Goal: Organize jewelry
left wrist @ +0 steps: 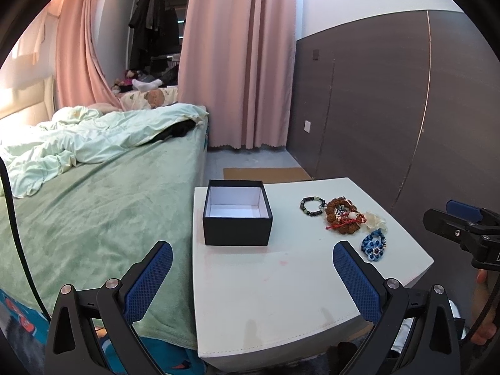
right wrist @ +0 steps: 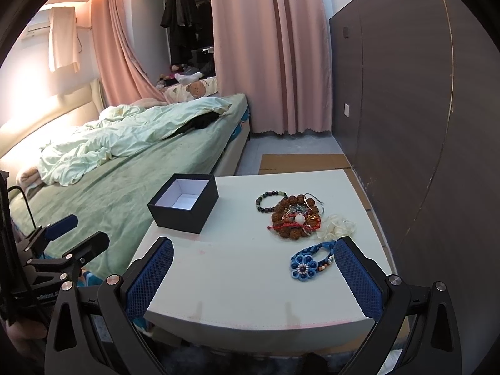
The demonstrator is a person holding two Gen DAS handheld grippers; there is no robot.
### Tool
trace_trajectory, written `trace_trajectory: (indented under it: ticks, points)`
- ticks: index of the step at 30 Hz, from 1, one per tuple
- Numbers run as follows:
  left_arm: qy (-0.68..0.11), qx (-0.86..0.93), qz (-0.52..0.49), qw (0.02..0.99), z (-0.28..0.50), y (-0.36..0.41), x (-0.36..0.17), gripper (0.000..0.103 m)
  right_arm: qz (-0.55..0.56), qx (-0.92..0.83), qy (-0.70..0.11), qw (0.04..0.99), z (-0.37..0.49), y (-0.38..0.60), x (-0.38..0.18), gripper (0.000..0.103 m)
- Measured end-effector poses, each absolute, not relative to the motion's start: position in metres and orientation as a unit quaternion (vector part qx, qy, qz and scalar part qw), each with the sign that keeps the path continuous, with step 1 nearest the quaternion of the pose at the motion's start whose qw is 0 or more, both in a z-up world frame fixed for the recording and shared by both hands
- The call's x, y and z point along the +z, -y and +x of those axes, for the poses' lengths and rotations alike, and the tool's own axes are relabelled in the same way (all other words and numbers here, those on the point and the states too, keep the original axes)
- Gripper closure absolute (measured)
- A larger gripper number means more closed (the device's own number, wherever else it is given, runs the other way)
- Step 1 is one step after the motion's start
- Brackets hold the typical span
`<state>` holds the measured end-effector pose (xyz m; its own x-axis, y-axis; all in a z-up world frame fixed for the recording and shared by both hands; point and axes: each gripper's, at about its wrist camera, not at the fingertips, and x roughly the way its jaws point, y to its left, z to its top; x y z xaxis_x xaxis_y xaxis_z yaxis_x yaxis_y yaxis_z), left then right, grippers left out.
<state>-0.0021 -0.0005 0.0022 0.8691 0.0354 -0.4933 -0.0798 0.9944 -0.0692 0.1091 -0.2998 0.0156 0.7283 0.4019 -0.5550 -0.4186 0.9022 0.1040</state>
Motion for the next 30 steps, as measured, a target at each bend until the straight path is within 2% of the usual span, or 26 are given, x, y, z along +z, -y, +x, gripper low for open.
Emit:
trace_trajectory:
  ticks: [30]
  points:
    - [-0.251, 0.03, -0.042, 0.967, -0.0053, -0.0009, 0.004, 0.0, -0.016, 0.222, -0.294, 0.93, 0.1086, 0.3045, 0.0168, 0.0]
